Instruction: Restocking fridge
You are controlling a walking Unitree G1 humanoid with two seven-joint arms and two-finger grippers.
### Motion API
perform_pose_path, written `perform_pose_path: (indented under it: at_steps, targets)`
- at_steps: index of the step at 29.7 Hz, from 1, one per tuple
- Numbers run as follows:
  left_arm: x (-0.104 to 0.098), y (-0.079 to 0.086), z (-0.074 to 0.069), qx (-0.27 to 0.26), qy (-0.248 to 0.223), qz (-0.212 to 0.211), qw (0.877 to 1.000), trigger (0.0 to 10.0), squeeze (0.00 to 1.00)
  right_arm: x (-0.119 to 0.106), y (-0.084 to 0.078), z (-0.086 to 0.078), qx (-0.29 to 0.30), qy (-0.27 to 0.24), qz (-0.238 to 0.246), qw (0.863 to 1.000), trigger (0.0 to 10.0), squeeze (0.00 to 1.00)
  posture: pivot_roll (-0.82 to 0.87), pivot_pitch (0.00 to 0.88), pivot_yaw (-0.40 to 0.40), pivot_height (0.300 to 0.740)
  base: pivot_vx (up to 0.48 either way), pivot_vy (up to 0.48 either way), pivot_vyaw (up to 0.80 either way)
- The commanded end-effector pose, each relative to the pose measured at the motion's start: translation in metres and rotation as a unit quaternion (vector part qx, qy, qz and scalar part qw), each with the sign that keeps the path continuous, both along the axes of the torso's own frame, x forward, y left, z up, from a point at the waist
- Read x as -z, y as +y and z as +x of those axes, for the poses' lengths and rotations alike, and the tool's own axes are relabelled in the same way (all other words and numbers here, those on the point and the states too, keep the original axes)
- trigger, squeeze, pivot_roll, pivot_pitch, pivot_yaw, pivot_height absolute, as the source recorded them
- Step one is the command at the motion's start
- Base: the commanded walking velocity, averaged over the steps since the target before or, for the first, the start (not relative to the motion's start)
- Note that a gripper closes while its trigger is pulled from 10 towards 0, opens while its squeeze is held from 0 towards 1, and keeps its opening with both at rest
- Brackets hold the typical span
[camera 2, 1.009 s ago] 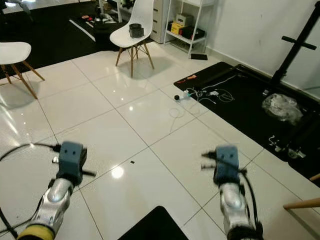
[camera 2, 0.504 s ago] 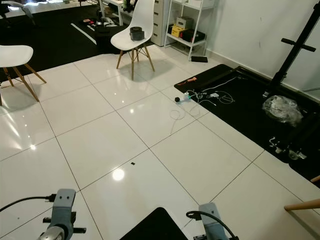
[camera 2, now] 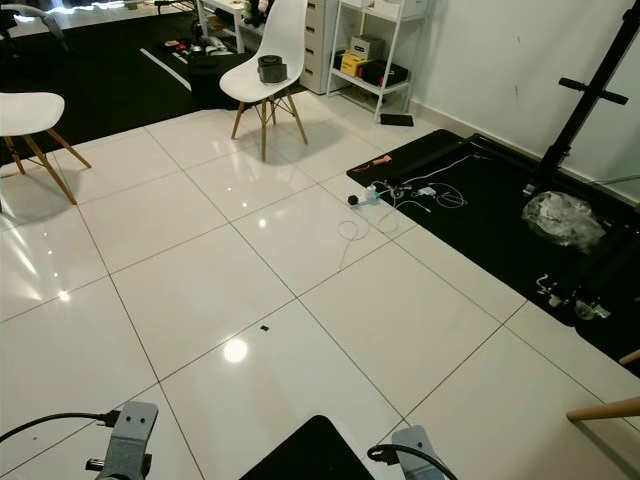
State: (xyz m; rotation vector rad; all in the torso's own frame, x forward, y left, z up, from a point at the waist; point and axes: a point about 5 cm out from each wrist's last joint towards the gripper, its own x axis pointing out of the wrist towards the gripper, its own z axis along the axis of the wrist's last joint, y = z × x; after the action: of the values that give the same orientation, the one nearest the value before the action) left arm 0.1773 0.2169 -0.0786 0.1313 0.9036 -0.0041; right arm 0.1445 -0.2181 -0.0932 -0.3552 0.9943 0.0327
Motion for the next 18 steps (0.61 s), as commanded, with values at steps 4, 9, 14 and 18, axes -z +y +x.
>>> perform_pose_path:
  at_steps: [4, 9, 14, 18]
  targets:
    - [0.0004, -0.0009, -0.0002, 0.004, -0.002, 0.005, 1.000, 10.0, 0.00, -0.0014, 0.0026, 0.0042, 0.006, -0.011, 0.007, 1.000, 10.0, 0.00, 0.03, 0.064, -0.026, 0.740, 0.000, 0.000, 0.00]
    - [0.0008, -0.0026, -0.0004, 0.002, -0.004, 0.004, 1.000, 10.0, 0.00, -0.0015, 0.0013, 0.0039, 0.006, -0.011, 0.006, 1.000, 10.0, 0.00, 0.03, 0.066, -0.030, 0.740, 0.000, 0.000, 0.00]
    - [0.0020, -0.0021, -0.0035, 0.000, -0.002, 0.004, 1.000, 10.0, 0.00, -0.0015, -0.0023, 0.0019, 0.007, -0.007, 0.002, 1.000, 10.0, 0.00, 0.03, 0.068, -0.032, 0.740, 0.000, 0.000, 0.00]
    - [0.0033, -0.0014, -0.0064, 0.000, 0.002, 0.005, 1.000, 10.0, 0.00, -0.0009, -0.0038, -0.0002, 0.008, -0.003, 0.000, 1.000, 10.0, 0.00, 0.03, 0.067, -0.033, 0.740, 0.000, 0.000, 0.00]
